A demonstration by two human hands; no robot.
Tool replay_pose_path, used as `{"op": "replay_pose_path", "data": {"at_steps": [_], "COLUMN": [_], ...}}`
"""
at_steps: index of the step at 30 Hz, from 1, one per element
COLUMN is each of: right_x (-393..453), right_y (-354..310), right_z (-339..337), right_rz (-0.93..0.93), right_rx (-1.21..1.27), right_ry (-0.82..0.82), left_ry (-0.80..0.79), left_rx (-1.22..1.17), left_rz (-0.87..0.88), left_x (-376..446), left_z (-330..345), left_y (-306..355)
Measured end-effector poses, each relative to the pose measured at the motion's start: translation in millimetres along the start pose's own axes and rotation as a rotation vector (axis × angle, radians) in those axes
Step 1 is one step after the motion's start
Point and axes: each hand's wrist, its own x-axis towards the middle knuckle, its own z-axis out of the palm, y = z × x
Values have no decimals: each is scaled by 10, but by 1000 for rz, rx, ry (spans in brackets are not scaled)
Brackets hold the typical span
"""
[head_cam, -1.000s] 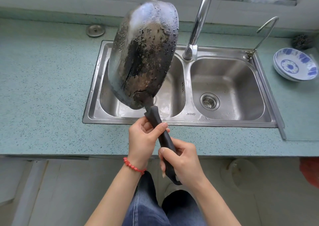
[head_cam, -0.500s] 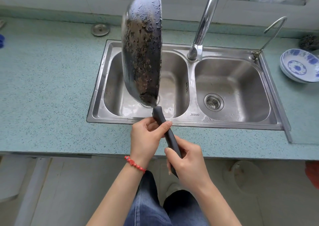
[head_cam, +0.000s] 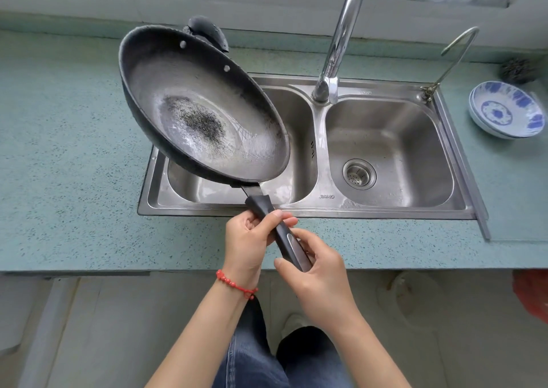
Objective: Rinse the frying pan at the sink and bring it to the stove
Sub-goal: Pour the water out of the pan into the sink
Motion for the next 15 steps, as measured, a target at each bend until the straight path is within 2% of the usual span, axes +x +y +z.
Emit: {"op": "replay_pose_path", "data": {"at_steps": [5,10,15], "right_x": [7,24,76], "right_y": [-34,-129,-226], "right_z": [50,120,128], "right_rz": [26,54,188], "right_rx": [73,185,623], "right_ry": [9,-103,-368], "left_ry": [-60,-126,-196], "left_rx": [-76,-188,-169], "left_rz": [24,50,73], "left_x": [21,34,57], "left_z": [-64,-105,-167], "left_y": [47,138,210]}}
